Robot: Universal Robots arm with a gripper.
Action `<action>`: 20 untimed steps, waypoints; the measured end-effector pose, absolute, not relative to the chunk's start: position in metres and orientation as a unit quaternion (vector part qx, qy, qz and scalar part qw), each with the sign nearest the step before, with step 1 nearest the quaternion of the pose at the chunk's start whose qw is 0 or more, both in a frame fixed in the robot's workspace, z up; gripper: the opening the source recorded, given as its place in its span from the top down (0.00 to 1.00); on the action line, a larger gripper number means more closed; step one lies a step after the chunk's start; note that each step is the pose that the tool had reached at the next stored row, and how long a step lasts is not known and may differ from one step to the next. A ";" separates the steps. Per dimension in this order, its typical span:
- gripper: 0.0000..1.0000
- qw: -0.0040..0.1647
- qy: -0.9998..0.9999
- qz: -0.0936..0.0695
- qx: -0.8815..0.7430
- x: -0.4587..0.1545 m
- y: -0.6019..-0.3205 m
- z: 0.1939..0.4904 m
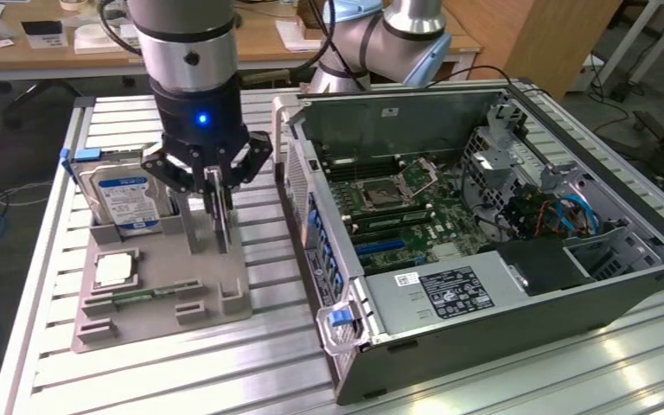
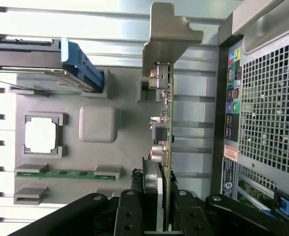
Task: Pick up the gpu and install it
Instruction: 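Pick up the gpu and move the gpu toward the slot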
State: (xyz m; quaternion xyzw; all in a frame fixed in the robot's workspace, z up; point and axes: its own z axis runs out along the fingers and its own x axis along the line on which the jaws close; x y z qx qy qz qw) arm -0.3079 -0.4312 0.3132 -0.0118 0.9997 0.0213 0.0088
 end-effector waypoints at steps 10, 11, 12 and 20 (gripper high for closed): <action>0.72 0.009 1.000 0.021 -0.012 -0.308 -0.431 0.341; 0.72 0.009 1.000 0.021 -0.012 -0.308 -0.431 0.343; 0.72 0.009 1.000 0.021 -0.012 -0.308 -0.431 0.346; 0.72 0.009 1.000 0.021 -0.012 -0.308 -0.431 0.365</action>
